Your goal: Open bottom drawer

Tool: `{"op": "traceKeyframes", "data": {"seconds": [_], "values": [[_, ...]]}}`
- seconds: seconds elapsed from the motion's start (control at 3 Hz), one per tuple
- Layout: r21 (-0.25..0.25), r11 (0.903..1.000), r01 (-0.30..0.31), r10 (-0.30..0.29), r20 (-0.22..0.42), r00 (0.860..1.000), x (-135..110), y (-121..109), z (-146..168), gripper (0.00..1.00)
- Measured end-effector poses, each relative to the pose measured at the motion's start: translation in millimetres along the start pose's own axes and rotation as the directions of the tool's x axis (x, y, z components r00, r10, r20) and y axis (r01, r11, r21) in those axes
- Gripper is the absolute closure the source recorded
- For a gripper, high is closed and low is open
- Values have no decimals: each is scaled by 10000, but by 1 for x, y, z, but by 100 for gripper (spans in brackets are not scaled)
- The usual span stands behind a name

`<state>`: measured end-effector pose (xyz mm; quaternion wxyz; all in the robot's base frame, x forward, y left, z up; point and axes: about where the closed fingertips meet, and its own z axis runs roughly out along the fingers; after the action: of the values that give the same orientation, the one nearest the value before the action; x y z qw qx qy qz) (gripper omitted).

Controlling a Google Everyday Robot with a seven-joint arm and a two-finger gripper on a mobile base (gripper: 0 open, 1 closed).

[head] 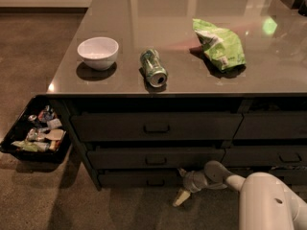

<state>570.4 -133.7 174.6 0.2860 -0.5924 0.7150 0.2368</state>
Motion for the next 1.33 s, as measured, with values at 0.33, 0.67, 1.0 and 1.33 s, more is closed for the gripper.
{"op": "traceKeyframes", "data": {"seconds": [0.33, 0.67, 1.0, 1.33], "values": [[-624, 9978, -230, 229, -22, 9997, 1, 25, -14, 0], [-1505, 9877, -425, 424, -39, 9991, -6, 68, -29, 0], [-1507, 9877, -425, 424, -39, 9991, -6, 69, -29, 0], [-2074, 9757, -703, 703, -72, 9975, -1, 86, -21, 0]]}}
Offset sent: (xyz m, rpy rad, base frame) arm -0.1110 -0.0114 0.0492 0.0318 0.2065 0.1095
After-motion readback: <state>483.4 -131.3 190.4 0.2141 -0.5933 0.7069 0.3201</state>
